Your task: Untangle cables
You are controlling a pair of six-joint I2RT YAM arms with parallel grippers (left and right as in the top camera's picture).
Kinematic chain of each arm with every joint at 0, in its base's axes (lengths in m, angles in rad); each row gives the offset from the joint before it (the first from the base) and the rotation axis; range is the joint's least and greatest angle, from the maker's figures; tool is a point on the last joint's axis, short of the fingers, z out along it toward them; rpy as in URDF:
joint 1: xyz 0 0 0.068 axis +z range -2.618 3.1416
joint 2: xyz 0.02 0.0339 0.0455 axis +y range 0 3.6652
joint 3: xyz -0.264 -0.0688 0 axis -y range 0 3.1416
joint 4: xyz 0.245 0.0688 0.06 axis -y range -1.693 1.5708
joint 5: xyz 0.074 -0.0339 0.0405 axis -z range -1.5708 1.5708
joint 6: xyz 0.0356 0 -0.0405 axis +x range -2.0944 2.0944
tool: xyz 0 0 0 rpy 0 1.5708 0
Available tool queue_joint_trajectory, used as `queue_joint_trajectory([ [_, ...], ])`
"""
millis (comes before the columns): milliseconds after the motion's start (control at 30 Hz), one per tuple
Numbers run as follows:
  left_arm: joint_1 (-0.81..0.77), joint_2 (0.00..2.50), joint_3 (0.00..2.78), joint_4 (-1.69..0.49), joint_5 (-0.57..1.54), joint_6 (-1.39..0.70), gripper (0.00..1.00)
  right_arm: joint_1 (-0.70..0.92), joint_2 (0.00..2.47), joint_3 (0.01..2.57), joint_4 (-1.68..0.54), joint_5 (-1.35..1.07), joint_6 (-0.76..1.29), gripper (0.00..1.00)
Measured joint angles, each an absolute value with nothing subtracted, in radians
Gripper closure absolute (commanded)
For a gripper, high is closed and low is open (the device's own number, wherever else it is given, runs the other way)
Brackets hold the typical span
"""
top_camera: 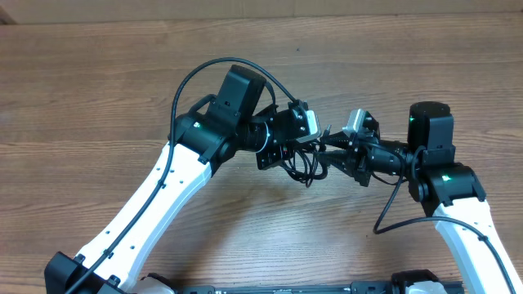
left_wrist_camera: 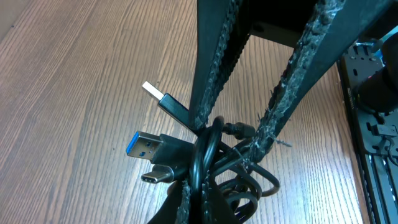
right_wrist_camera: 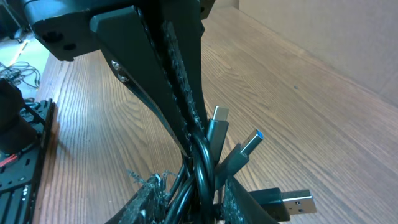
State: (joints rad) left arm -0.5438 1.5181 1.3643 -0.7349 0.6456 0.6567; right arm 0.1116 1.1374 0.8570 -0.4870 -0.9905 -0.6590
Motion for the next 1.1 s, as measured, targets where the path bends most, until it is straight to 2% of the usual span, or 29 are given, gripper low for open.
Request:
queue_joint_trajectory([
  [67, -0.544, 1.518, 1.364, -0.737, 0.643, 0.657, 0.96, 0.112, 1.137, 0.857, -0.487, -0.991, -0.659, 0.77],
  [100, -0.544, 1.518, 1.364, -0.738, 0.642, 0.657, 0.96, 0.111, 1.137, 0.857, -0.487, -0.991, -0.66, 0.83],
  [133, -0.544, 1.518, 1.364, -0.738, 0.641, 0.657, 0.96, 0.112, 1.137, 0.857, -0.486, -0.991, -0.665, 0.93],
  [167, -0.544, 1.518, 1.364, -0.739, 0.639, 0.657, 0.96, 0.112, 1.137, 0.857, -0.487, -0.991, -0.662, 0.96],
  [333, -0.544, 1.518, 1.364, -0.745, 0.639, 0.657, 0.96, 0.11, 1.137, 0.857, -0.481, -0.983, -0.659, 0.96],
  [433, -0.544, 1.518, 1.364, -0.745, 0.639, 0.657, 0.96, 0.11, 1.137, 0.857, -0.481, -0.983, -0.659, 0.93],
  [500, -0.544, 1.518, 1.364, -0.745, 0.634, 0.657, 0.96, 0.11, 1.137, 0.857, -0.481, -0.984, -0.659, 0.96],
  [967, -0.544, 1.518, 1.364, -0.736, 0.617, 0.649, 0.96, 0.111, 1.137, 0.857, -0.482, -0.978, -0.659, 0.96],
  [1100, -0.544, 1.518, 1.364, -0.698, 0.607, 0.61, 0.92, 0.108, 1.137, 0.859, -0.505, -0.972, -0.659, 0.96],
])
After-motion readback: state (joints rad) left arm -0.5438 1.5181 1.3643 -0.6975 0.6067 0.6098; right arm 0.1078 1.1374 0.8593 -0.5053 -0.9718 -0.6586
